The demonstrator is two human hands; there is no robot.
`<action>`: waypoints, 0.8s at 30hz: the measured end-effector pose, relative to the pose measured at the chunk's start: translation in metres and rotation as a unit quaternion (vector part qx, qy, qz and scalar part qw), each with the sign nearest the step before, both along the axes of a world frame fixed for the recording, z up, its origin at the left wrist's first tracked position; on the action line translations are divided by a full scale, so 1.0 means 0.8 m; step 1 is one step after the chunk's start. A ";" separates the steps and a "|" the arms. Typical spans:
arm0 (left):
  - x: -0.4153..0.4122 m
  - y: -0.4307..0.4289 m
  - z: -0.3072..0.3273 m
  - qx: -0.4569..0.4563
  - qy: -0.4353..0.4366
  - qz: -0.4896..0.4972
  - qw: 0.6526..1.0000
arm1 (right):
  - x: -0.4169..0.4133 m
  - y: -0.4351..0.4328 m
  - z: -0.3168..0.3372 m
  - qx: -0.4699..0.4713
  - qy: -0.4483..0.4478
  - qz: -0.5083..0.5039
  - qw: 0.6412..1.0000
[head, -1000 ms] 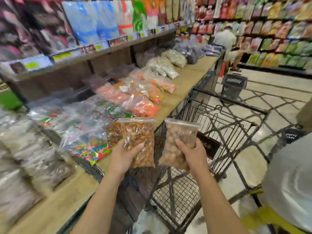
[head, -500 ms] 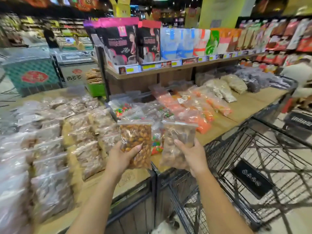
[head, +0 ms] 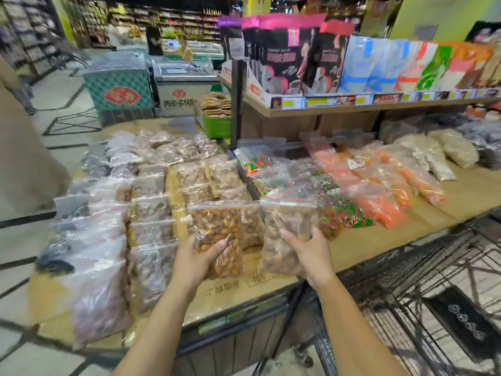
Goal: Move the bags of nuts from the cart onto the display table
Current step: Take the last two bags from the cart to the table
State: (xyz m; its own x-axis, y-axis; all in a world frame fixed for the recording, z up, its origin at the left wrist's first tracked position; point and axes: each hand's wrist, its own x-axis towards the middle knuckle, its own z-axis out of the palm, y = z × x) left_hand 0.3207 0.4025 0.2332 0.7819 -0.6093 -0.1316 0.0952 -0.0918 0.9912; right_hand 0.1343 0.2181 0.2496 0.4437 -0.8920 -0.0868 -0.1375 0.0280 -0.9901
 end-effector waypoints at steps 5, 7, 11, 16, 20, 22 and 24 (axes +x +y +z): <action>0.023 0.012 -0.030 0.004 0.045 0.022 0.999 | 0.029 -0.001 -0.022 0.009 0.039 0.030 0.999; 0.028 0.009 -0.041 0.008 0.051 0.031 0.998 | 0.037 -0.005 -0.032 0.009 0.059 0.038 0.997; 0.033 -0.003 -0.061 0.042 0.041 0.052 0.997 | 0.051 -0.026 -0.052 0.018 0.063 0.076 0.995; 0.029 -0.023 -0.085 0.081 0.053 0.088 0.991 | 0.070 -0.061 -0.087 0.017 0.083 0.135 0.987; 0.021 -0.037 -0.099 0.092 0.072 0.107 0.987 | 0.091 -0.081 -0.114 0.022 0.110 0.170 0.979; 0.015 -0.045 -0.103 0.094 0.092 0.119 0.984 | 0.100 -0.094 -0.129 0.022 0.125 0.176 0.976; 0.011 -0.053 -0.105 0.095 0.109 0.132 0.981 | 0.106 -0.105 -0.142 0.033 0.139 0.186 0.972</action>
State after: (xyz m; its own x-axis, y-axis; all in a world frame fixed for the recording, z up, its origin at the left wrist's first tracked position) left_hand 0.3297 0.3603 0.1489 0.8502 -0.3377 -0.4039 0.3476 -0.2161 0.9124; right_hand 0.2189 0.1344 0.1357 0.6862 -0.6624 -0.3006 -0.4121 -0.0135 -0.9111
